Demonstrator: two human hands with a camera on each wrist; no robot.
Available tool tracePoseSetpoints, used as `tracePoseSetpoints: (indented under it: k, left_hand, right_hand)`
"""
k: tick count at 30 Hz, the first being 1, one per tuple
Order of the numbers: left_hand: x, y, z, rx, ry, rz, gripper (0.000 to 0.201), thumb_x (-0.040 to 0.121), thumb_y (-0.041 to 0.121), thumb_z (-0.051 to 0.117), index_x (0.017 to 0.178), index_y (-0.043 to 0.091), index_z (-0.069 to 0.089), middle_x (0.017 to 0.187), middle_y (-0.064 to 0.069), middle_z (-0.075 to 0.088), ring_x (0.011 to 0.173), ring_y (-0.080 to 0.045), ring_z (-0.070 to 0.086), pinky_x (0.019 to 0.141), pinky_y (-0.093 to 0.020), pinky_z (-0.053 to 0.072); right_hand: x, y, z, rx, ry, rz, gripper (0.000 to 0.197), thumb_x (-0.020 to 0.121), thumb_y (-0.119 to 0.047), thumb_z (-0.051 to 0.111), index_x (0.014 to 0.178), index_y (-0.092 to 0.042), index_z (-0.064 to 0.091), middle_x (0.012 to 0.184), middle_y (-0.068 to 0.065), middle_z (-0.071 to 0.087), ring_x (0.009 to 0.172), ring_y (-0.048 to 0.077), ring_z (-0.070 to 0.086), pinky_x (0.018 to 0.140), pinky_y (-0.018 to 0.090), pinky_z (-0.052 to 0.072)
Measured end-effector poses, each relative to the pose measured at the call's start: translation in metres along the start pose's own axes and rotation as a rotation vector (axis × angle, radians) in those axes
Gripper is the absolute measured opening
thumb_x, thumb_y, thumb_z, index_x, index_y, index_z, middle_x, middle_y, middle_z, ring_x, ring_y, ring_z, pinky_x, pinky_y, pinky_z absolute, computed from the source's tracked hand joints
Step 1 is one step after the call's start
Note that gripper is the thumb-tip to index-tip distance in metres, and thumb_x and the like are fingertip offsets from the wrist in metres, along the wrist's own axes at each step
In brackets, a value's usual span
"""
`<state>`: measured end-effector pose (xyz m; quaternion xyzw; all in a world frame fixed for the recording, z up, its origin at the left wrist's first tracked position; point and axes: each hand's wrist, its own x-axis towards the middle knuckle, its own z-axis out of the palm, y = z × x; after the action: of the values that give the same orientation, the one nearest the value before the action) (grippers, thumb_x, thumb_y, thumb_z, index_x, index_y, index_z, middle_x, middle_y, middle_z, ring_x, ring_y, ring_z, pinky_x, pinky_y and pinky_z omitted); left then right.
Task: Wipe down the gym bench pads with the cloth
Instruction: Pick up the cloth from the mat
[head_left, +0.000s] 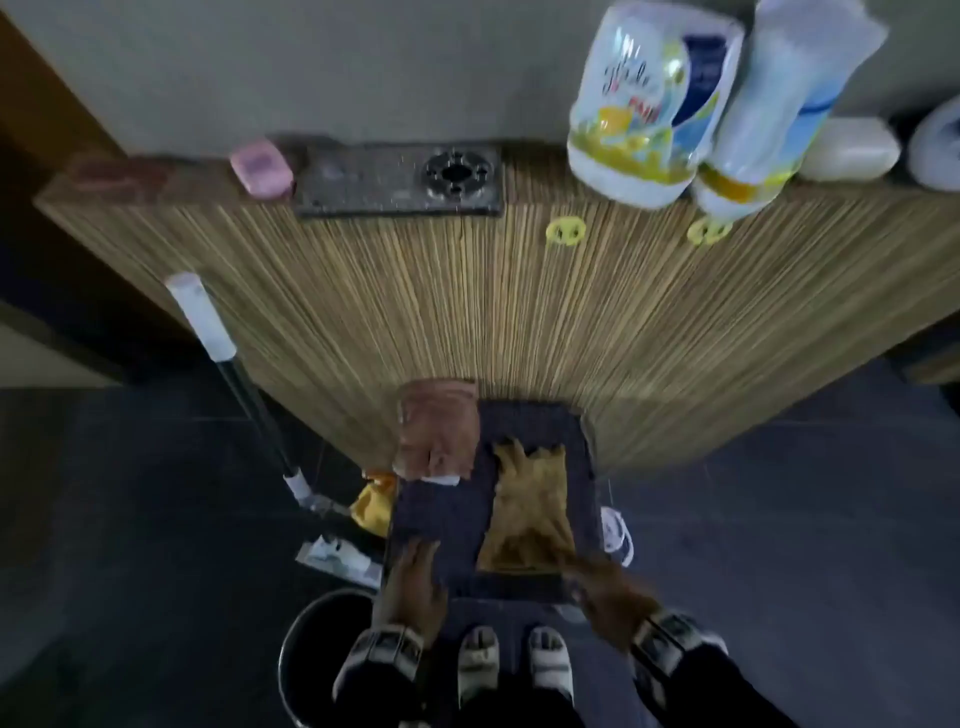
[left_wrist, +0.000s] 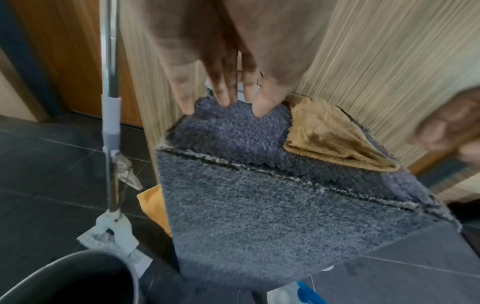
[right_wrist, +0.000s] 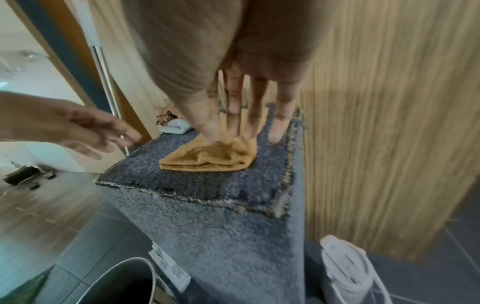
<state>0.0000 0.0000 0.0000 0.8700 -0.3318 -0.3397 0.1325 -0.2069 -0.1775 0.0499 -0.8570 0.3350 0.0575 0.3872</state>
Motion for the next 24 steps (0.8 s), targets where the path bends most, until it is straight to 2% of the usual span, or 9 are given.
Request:
tracePoseSetpoints:
  k: [1,2,4,6,10,12,14,18,24]
  left_hand:
    - [0.01,0.005,0.002,0.049,0.035,0.045,0.055,0.094,0.021,0.044,0.147,0.019,0.031,0.154,-0.003,0.027,0.14,-0.02,0.028,0.11,-0.028,0.027]
    - [0.018,0.008,0.005,0.1,0.078,0.064,0.055,0.095,0.024,0.043,0.148,0.021,0.03,0.155,0.0,0.025,0.141,-0.019,0.027,0.109,-0.028,0.026]
    - [0.033,0.018,0.007,0.142,0.124,0.118,0.055,0.096,0.027,0.042,0.149,0.02,0.028,0.157,0.0,0.023,0.142,-0.018,0.025,0.111,-0.031,0.024]
    - [0.044,0.019,0.017,0.174,0.113,0.157,0.055,0.097,0.027,0.042,0.15,0.018,0.027,0.158,-0.001,0.019,0.144,-0.016,0.021,0.114,-0.037,0.02]
    - [0.059,0.015,0.032,0.213,0.129,0.18,0.056,0.097,0.029,0.041,0.15,0.019,0.025,0.159,0.002,0.017,0.146,-0.014,0.016,0.116,-0.045,0.012]
    - [0.058,0.011,0.041,0.222,0.146,0.181,0.056,0.099,0.03,0.038,0.151,0.021,0.022,0.159,0.004,0.014,0.147,-0.012,0.011,0.117,-0.046,0.005]
    - [0.055,0.007,0.047,0.247,0.164,0.188,0.055,0.1,0.031,0.034,0.152,0.02,0.02,0.16,0.005,0.011,0.147,-0.012,0.008,0.117,-0.046,0.001]
    - [0.056,0.004,0.05,0.261,0.153,0.19,0.056,0.098,0.037,0.021,0.152,0.021,0.015,0.16,0.006,0.006,0.145,-0.007,-0.001,0.115,-0.042,-0.007]
    - [0.055,0.001,0.051,0.299,0.127,0.185,0.061,0.094,0.044,0.009,0.15,0.023,0.002,0.157,0.009,-0.007,0.145,-0.007,-0.003,0.115,-0.044,-0.008]
  right_hand:
    - [0.021,0.001,0.004,0.006,-0.009,-0.018,0.048,0.064,-0.021,0.078,0.111,-0.03,0.066,0.088,0.011,0.069,0.07,0.022,0.064,0.065,0.04,0.05]
    - [0.03,-0.002,0.009,-0.099,-0.112,-0.059,0.053,0.073,-0.02,0.07,0.124,-0.018,0.059,0.108,0.018,0.065,0.087,0.028,0.064,0.075,0.043,0.049]
    - [0.05,0.002,0.018,-0.393,-0.181,-0.159,0.051,0.089,-0.024,0.051,0.138,-0.016,0.043,0.145,0.013,0.038,0.126,0.033,0.043,0.097,0.042,0.039]
    - [0.056,0.009,0.031,-0.489,-0.22,-0.192,0.048,0.09,-0.029,0.05,0.137,-0.019,0.044,0.148,0.007,0.034,0.136,0.03,0.03,0.102,0.039,0.032]
    - [0.064,0.017,0.04,-0.487,-0.273,-0.203,0.061,0.085,-0.032,0.06,0.142,-0.026,0.039,0.146,-0.001,0.037,0.136,0.026,0.029,0.105,0.037,0.028]
    - [0.063,0.016,0.035,-0.456,-0.245,-0.277,0.052,0.075,-0.027,0.074,0.126,-0.022,0.06,0.132,0.004,0.054,0.125,0.031,0.046,0.098,0.043,0.038]
    - [0.064,0.018,0.032,-0.462,-0.097,-0.387,0.044,0.054,-0.02,0.089,0.096,-0.019,0.075,0.102,0.005,0.069,0.097,0.032,0.066,0.077,0.046,0.052]
    - [0.066,0.013,0.031,-0.515,0.0,-0.479,0.029,0.049,-0.025,0.088,0.074,-0.023,0.076,0.082,-0.004,0.069,0.086,0.022,0.068,0.066,0.038,0.05]
    - [0.056,0.002,0.036,-0.415,-0.054,-0.429,0.019,0.048,-0.02,0.084,0.055,-0.015,0.067,0.06,0.002,0.056,0.057,0.024,0.06,0.053,0.028,0.05]
